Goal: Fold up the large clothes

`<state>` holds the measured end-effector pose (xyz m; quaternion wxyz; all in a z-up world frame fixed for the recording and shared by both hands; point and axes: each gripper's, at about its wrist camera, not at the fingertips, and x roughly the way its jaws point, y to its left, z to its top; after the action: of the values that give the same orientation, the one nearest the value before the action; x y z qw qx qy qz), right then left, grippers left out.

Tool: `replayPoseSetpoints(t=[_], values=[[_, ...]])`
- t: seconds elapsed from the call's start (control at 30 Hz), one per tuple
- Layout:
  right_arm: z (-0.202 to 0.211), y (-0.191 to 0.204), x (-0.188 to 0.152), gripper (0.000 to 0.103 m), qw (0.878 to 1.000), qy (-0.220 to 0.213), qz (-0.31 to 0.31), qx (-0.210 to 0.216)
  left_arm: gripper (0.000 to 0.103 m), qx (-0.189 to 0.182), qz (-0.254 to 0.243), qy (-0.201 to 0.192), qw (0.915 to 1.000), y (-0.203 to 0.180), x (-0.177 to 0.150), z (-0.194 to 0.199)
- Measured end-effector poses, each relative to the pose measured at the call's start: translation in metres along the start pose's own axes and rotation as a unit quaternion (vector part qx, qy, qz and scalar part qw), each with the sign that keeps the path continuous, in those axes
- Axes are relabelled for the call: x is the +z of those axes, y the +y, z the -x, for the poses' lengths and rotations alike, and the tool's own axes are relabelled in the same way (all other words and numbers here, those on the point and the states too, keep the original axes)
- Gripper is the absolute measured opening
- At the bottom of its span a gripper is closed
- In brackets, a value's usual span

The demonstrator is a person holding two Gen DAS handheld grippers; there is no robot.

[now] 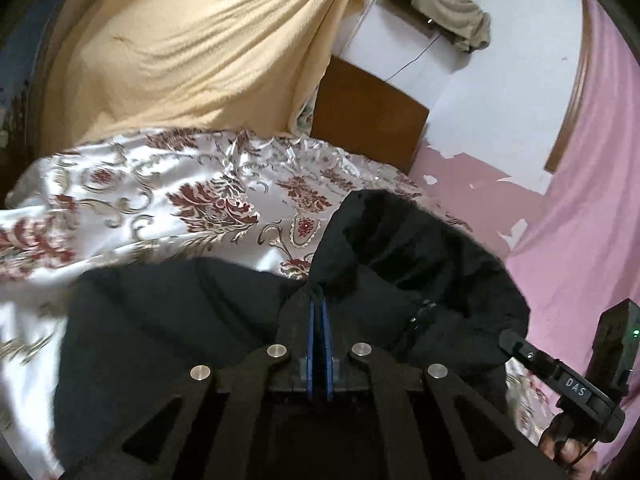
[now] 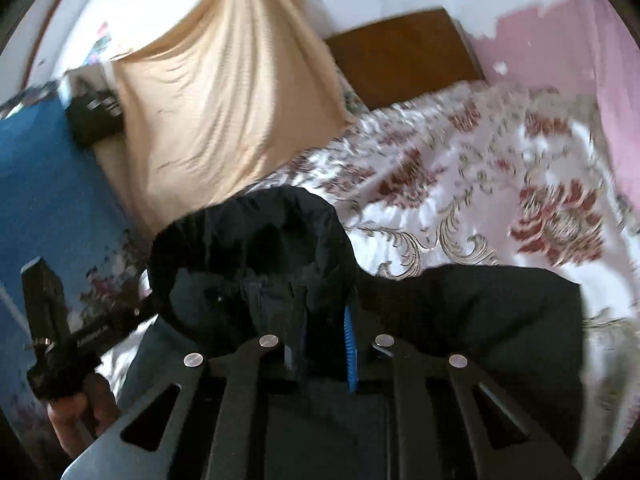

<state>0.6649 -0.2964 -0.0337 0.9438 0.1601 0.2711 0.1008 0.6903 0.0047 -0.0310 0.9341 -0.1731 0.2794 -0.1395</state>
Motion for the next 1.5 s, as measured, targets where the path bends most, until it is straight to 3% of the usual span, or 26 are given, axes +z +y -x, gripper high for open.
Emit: replayPoseSetpoints(t=[0.2, 0.3, 0.47, 0.9, 1.03, 1.27, 1.43, 1.5], values=[[0.101, 0.041, -0.027, 0.012, 0.994, -0.025, 0.105, 0.008, 0.004, -0.017, -0.009, -0.019, 0.9996, -0.002, -0.028, 0.09], [0.141, 0.047, -0.045, 0.011, 0.991, -0.027, 0.128, 0.012, 0.004, -0.03, -0.014, -0.022, 0.9992, -0.004, -0.051, 0.13], [0.174, 0.047, -0.078, 0.01, 0.985, -0.021, 0.168, -0.013, 0.004, -0.036, -0.013, -0.014, 0.9992, -0.005, -0.077, 0.146], [0.112, 0.006, -0.115, 0.009, 0.985, 0.049, 0.155, -0.064, 0.004, 0.014, 0.004, 0.054, 0.9984, 0.027, -0.111, 0.075], [0.096, -0.009, -0.115, 0.009, 0.989, 0.06, 0.124, -0.059, 0.004, 0.002, 0.025, 0.074, 0.9969, 0.043, -0.119, 0.056], [0.092, -0.012, -0.115, 0.009, 0.99, 0.06, 0.116, -0.051, 0.005, 0.035, 0.036, 0.091, 0.9946, 0.05, -0.115, 0.08], [0.088, -0.014, -0.117, 0.009, 0.99, 0.058, 0.115, -0.05, 0.014, 0.063, -0.01, 0.052, 0.9966, 0.043, -0.109, 0.113], [0.085, -0.016, -0.12, 0.009, 0.991, 0.058, 0.113, -0.049, 0.014, 0.049, -0.031, 0.034, 0.9978, 0.031, -0.103, 0.12]])
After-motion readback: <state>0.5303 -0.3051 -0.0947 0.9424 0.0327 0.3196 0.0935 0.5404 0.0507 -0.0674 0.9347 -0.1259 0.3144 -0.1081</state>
